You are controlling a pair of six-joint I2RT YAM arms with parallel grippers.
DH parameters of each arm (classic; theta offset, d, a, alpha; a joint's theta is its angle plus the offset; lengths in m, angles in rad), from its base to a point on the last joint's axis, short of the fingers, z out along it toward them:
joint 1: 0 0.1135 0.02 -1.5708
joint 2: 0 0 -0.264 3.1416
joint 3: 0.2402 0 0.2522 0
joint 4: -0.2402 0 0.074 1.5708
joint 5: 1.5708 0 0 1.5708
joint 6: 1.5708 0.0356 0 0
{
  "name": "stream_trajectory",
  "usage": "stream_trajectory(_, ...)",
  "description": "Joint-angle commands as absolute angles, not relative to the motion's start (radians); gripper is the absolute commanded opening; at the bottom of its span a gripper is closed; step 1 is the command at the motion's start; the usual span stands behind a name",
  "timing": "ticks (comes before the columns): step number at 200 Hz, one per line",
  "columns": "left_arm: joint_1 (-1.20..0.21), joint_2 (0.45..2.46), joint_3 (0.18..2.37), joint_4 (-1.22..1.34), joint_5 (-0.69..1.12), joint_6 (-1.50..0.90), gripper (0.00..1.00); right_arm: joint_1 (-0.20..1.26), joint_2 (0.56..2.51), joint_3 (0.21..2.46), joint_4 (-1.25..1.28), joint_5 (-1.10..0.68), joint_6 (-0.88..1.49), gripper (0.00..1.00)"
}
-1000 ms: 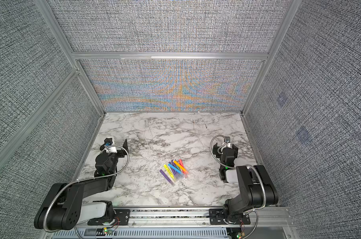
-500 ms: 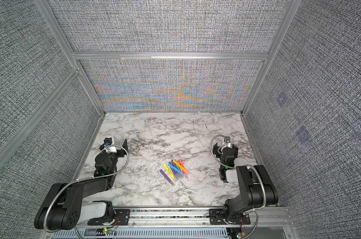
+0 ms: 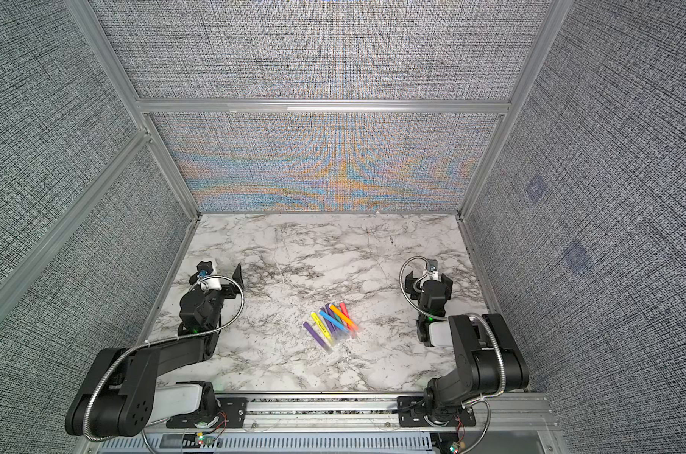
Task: Remove pen caps from pens
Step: Pick up the pen from the center of the table.
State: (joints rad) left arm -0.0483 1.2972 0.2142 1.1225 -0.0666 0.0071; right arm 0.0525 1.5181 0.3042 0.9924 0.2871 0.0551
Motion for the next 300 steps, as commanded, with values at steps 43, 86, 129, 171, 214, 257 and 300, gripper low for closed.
stream_trajectory(43,-0.035,1.296,0.227,1.117,-0.036,-0.006,0.97,0.046,1.521,0.325,0.989,0.274,0.064,0.99)
stream_trajectory(86,-0.029,1.201,0.182,1.096,-0.078,-0.039,0.97,0.06,1.494,0.354,0.973,0.326,0.048,0.99)
stream_trajectory(129,-0.051,0.631,0.184,0.725,-0.16,-0.105,0.97,0.119,1.268,0.794,0.188,0.103,0.164,0.99)
stream_trajectory(171,-0.084,0.325,0.27,0.368,-0.115,-0.198,0.97,0.251,1.37,1.03,-0.111,-0.13,0.184,0.99)
stream_trajectory(214,-0.123,0.333,0.316,0.3,-0.086,-0.217,0.97,0.534,1.477,1.057,-0.193,-0.007,0.171,0.88)
stream_trajectory(257,-0.123,0.414,0.347,0.258,0.021,-0.262,0.97,0.652,1.565,1.044,-0.233,0.04,0.183,0.76)
stream_trajectory(300,-0.122,0.415,0.319,0.297,0.047,-0.297,0.97,0.735,1.588,0.992,-0.26,0.057,0.189,0.65)
